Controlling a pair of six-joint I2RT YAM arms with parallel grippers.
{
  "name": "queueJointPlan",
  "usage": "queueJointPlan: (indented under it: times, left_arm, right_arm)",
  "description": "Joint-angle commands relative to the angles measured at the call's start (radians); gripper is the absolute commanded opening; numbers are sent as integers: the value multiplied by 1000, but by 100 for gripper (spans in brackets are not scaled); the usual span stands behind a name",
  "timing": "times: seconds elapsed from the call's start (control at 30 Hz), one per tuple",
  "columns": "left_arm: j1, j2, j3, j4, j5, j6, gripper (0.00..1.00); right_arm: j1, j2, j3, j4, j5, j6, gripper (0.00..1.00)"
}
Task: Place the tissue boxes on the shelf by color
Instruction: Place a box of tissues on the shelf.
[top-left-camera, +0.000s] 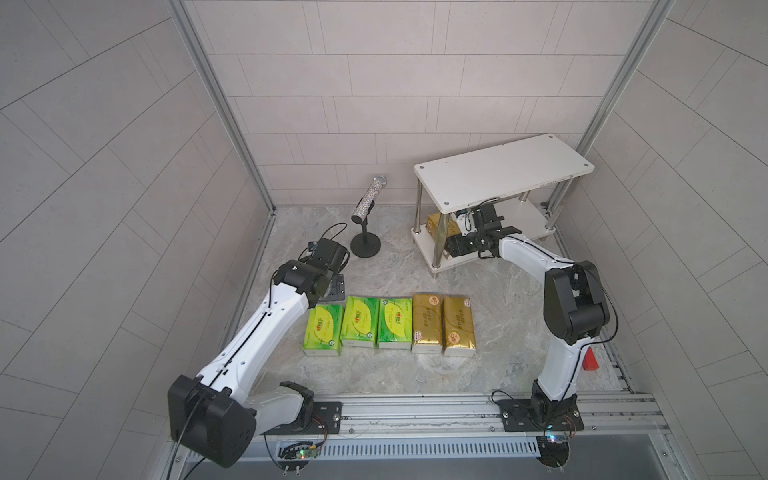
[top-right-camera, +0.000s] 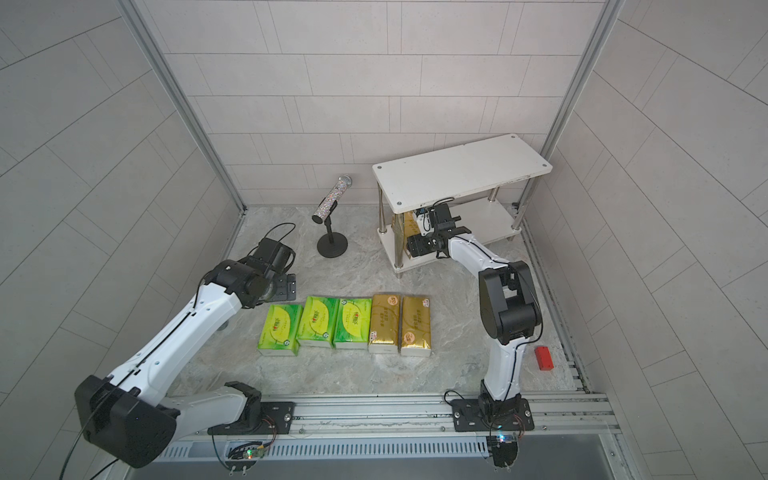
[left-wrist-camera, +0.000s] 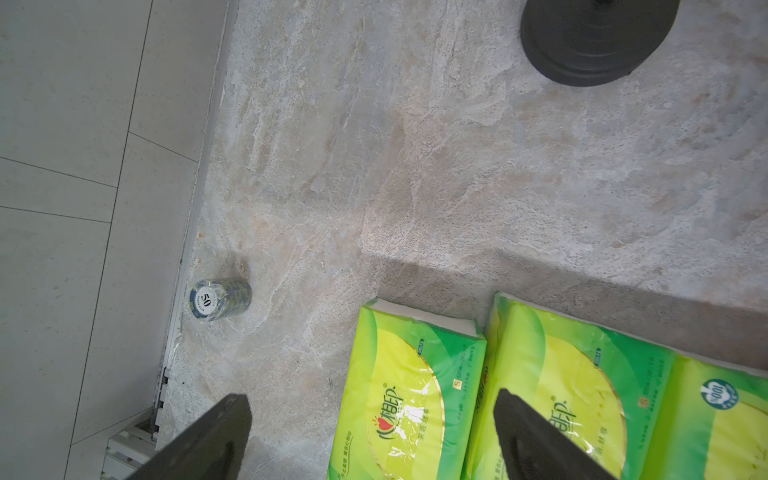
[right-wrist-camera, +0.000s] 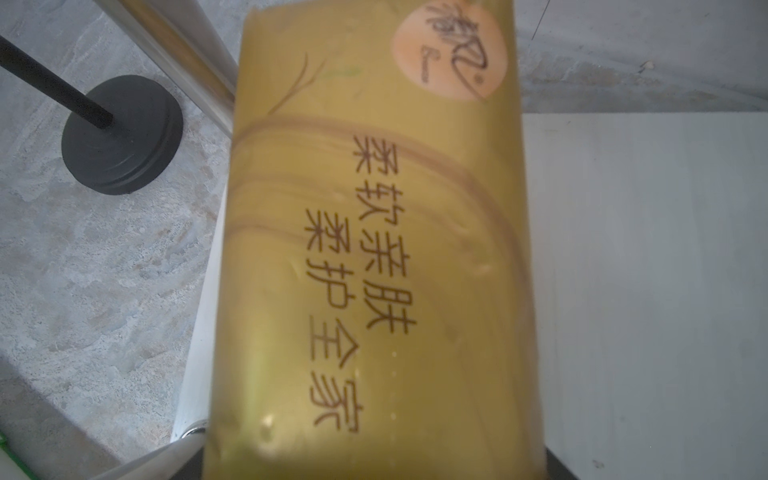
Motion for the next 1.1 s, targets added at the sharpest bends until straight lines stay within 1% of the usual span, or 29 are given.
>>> queueJointPlan:
  times: [0.0, 0.23, 0.4, 0.43, 0.57, 0.67, 0.9, 1.07]
  left_arm:
    - [-4, -1, 28, -26, -17, 12, 100]
    - [-4, 0, 37, -24, -14, 15, 100]
    - [-4, -7, 34, -24, -12, 18, 100]
    - [-4, -8, 33, -24, -11, 18, 100]
    - [-4, -16, 26, -21, -7, 18, 100]
    - [-4, -18, 23, -21, -6, 17, 100]
    - [-4, -24, 20, -21, -9, 17, 100]
    - [-4, -24, 23, -25, -8, 21, 100]
  right_arm:
    - [-13, 16, 3, -50, -5, -1, 85]
    - [-16, -15, 1, -52, 6, 21, 89]
    - [-19, -63, -12, -25, 15, 57, 91]
    - [-20, -69, -14, -19, 12, 62, 91]
    - [-21, -70, -24, -4, 12, 83, 81]
    - [-20, -61, -28, 4, 45, 108, 80]
    - [-21, -42, -23, 15, 43, 109, 81]
    - [-19, -44, -28, 15, 33, 128, 85]
